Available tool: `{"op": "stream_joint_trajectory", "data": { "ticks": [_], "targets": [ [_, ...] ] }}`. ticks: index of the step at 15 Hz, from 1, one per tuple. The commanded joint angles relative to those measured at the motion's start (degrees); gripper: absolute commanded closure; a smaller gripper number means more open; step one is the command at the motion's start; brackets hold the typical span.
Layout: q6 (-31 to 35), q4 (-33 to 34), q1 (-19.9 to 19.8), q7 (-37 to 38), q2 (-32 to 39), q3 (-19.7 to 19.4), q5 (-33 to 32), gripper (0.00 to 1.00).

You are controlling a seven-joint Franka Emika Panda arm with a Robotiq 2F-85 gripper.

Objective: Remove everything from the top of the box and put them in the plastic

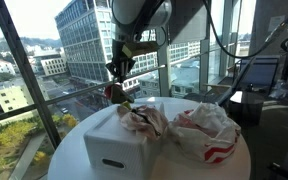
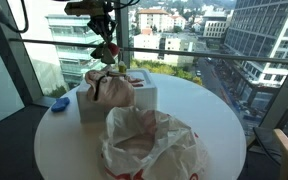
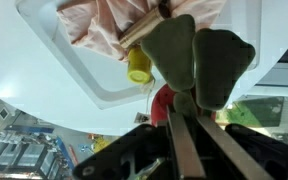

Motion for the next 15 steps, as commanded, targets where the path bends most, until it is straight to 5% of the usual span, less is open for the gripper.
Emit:
{"op": "stream_joint_trajectory", "data": {
  "ticks": [1,9,15],
  "targets": [
    [-4.40,-3.62,-1.58,3.04,-10.37,-0.69,-0.04,0.93],
    [-18.53,-15.45,-11.04,5.36,-28.14,-4.25,1.00,0.93],
    [-21.65,-29.02,-14.33,3.56,-31.72,-5.83,1.82,0.93]
  ]
}}
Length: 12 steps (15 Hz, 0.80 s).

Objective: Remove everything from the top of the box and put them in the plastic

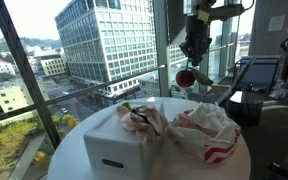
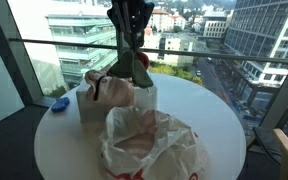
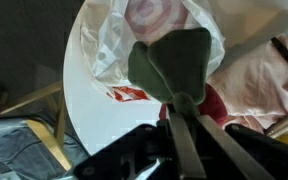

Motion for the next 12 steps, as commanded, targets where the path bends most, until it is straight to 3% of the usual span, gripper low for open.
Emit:
{"op": "stream_joint_trajectory", "data": {
  "ticks": [1,12],
  "targets": [
    [1.70,-7.44,-1.18,-1.57,-1.92,-0.44,1.45,0.93],
    [19.67,-17.59,-1.64,-10.38,7.95,-1.61,1.34,0.93]
  ]
}}
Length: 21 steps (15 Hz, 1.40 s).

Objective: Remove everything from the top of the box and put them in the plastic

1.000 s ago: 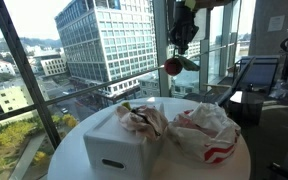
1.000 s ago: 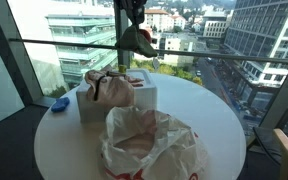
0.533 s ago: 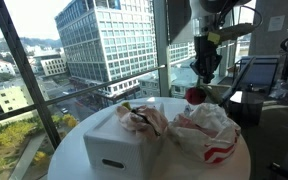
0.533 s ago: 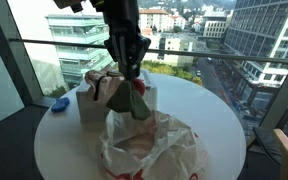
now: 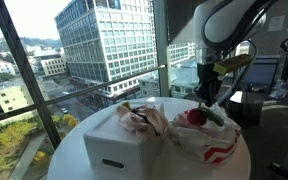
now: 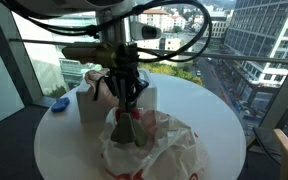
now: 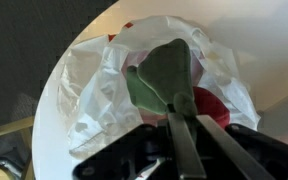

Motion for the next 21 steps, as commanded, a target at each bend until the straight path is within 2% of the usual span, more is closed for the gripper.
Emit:
{"op": "stream_joint_trajectory", "data": {
  "ticks": [1,3,4,6,11,14,15,18,21],
  "targets": [
    [6.57,-1.64,-0.26,-4.85,3.35,-0.62,-0.32,0.92],
    [9.20,-2.09,-0.48,-6.50,5.41,-0.95,-0.55,0.90],
    [9.90,-2.27,-0.20,-7.96,5.79,-1.11,0.29,0.67],
    [10.90,-2.69,0.37,-10.37,5.17,-1.06,1.40,0.64],
    [9.88,-2.26,0.82,-15.19,1.07,-1.40,5.00,0.27],
    [8.47,-0.29,1.82,-12.32,-1.96,0.05,5.81,0.05],
    [7.07,0.94,2.32,-9.79,-2.65,1.31,5.59,0.00],
    [2.95,4.86,4.62,-3.90,-3.99,5.07,5.97,0.00],
    [-0.22,10.08,6.94,2.48,-2.29,9.43,5.52,0.00]
  ]
}}
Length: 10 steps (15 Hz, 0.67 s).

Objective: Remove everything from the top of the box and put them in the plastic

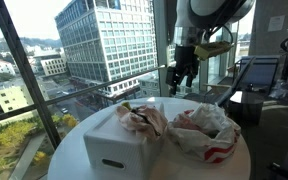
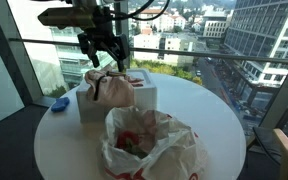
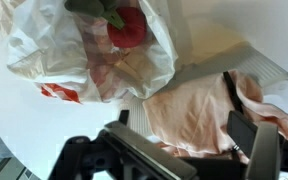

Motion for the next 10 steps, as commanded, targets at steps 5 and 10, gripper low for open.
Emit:
{"op": "stream_joint_trajectory", "data": {
  "ticks": [5,10],
  "targets": [
    [-5.29,10.52,3.50,13.17,7.50,7.90,-1.36,0.00],
    [-2.14,17.58,4.00,19.46,16.81,8.48,-6.18,0.00]
  ]
}}
